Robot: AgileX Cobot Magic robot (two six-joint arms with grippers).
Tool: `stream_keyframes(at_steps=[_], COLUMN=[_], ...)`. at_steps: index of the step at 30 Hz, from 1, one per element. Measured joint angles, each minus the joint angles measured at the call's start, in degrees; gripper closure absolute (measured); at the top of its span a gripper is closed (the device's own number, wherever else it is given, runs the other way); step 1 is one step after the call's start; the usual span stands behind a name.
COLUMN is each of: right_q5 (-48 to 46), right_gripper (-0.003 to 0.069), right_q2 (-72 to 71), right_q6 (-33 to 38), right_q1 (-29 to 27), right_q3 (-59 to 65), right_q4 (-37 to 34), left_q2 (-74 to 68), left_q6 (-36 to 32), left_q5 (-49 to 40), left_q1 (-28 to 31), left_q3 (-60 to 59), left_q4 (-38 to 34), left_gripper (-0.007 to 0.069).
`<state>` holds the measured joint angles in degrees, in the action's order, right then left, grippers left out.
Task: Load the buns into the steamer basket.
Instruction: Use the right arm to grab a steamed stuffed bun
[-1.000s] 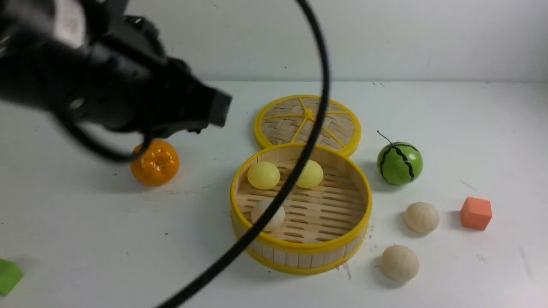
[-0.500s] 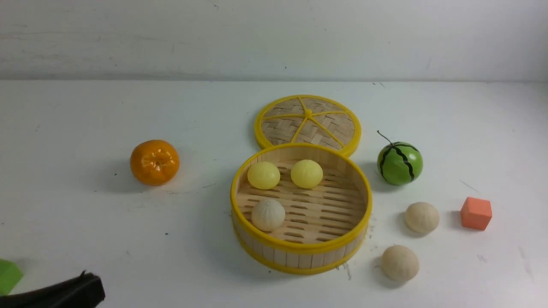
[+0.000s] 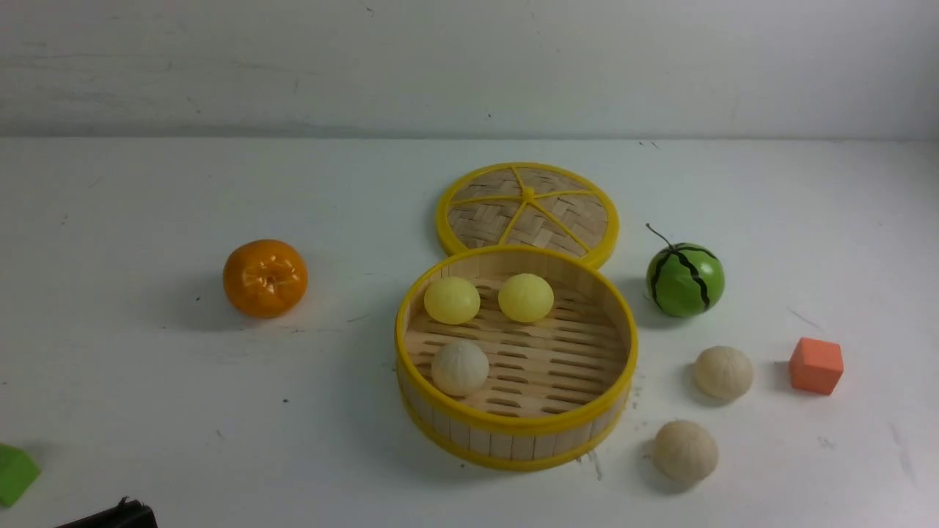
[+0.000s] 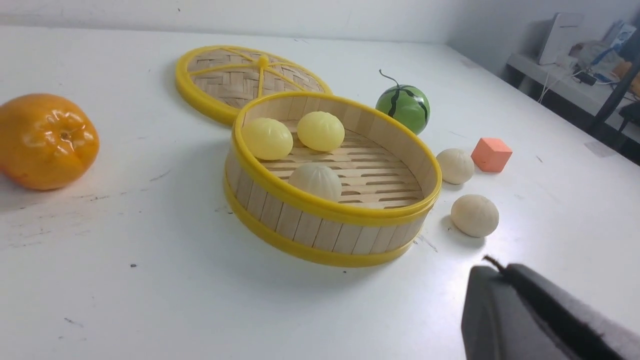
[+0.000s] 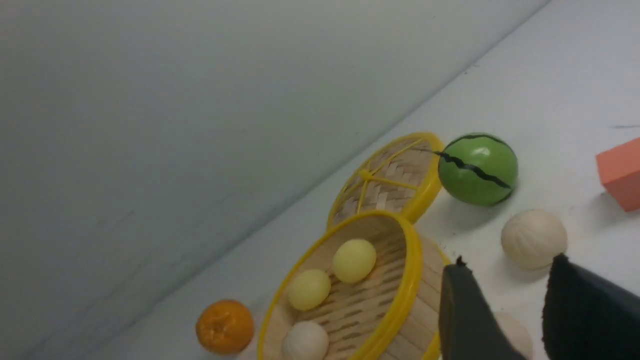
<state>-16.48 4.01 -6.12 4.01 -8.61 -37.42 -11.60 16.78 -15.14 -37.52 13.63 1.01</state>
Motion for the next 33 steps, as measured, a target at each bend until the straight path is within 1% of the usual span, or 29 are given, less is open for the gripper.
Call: stream_keyframes(at_steps=[2,4,5,6,8,10,11,12,13,14,15,16,20,21,22,25,28,33], right_q5=[-8.5,-20.0,-26.9,-27.9,-39.3,-43.8,-44.5,-44.5,-44.4,-44.3,-43.9,-42.3,-37.8,-37.8,-36.7,-36.5,-36.4,-35.1], right_gripper=[0.0418,0.0418,0.0418,0.0418,0.0418,0.0418,0.0418,0.0418,0.0418,0.0418,0.0418,0.0418,0.0418,0.0418,0.0418,0.0418,0.0418,0.0418], right_q2=[7.2,16.3,24.1,25.2,39.5,49.1,53.4,53.4,58.5,60.4,62.8,67.7,76.3,76.8,80.4,86.1,91.2,95.8], right_q6=[2.6,5.6,7.6,7.6,9.7,10.1,10.2,10.2,10.2,10.2,10.2,10.2,9.9,9.8,8.8,6.8,6.1,4.1], right_q1=[0.3,0.5,0.5,0.5,0.5,0.7,1.2,1.4,3.0,3.6,5.3,8.7,14.7,14.9,16.1,16.9,17.0,17.0], right_q3=[-7.7,-15.9,-21.8,-21.8,-31.2,-35.3,-37.0,-37.3,-39.1,-39.5,-40.6,-42.6,-47.7,-48.0,-50.7,-54.5,-57.1,-59.0], right_q4=[2.9,7.6,10.7,11.2,17.2,19.3,19.8,19.8,20.0,20.0,20.0,20.4,23.1,23.1,24.7,26.5,27.3,29.4], left_q2=[0.0,0.0,0.0,0.0,0.0,0.0,0.0,0.0,0.0,0.0,0.0,0.0,0.0,0.0,0.0,0.0,0.0,0.0], left_q6=[0.0,0.0,0.0,0.0,0.0,0.0,0.0,0.0,0.0,0.0,0.0,0.0,0.0,0.0,0.0,0.0,0.0,0.1], left_q5=[0.0,0.0,0.0,0.0,0.0,0.0,0.0,0.0,0.0,0.0,0.0,0.0,0.0,0.0,0.0,0.0,0.0,0.0], left_q1=[0.0,0.0,0.0,0.0,0.0,0.0,0.0,0.0,0.0,0.0,0.0,0.0,0.0,0.0,0.0,0.0,0.0,0.0], left_q3=[0.0,0.0,0.0,0.0,0.0,0.0,0.0,0.0,0.0,0.0,0.0,0.0,0.0,0.0,0.0,0.0,0.0,0.0], left_q4=[0.0,0.0,0.0,0.0,0.0,0.0,0.0,0.0,0.0,0.0,0.0,0.0,0.0,0.0,0.0,0.0,0.0,0.0], left_gripper=[0.0638,0.0638,0.0638,0.0638,0.0638,0.0638,0.0638,0.0638,0.0638,0.0638,0.0638,0.0638,0.0638,0.0638,0.0638,0.0638,0.0638,0.0638])
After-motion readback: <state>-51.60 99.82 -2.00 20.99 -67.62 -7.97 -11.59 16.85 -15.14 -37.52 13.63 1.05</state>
